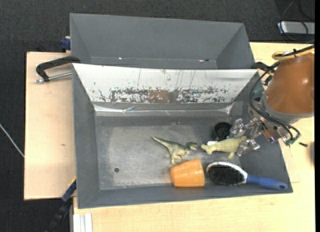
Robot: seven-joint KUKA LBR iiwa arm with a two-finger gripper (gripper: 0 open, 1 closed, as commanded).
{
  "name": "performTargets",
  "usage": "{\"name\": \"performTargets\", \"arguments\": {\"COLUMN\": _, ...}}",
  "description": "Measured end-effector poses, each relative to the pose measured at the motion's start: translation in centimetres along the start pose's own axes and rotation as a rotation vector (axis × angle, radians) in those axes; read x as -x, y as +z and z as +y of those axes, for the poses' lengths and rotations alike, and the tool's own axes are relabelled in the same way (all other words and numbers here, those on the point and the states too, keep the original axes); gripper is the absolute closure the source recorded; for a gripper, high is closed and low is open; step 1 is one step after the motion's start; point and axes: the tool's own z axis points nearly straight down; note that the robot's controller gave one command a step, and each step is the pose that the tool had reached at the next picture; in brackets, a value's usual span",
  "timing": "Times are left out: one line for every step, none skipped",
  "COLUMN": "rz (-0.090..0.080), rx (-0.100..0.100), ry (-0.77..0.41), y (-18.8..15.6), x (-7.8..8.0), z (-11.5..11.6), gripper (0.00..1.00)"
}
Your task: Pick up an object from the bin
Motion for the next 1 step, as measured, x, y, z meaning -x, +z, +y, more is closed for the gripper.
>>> {"name": "performTargets", "arguments": {"rz": 0.000, "rx": 0.000, "ry": 0.000, "y": -1.96, "x": 0.24, "z": -0.02, "gripper": 1.00}}
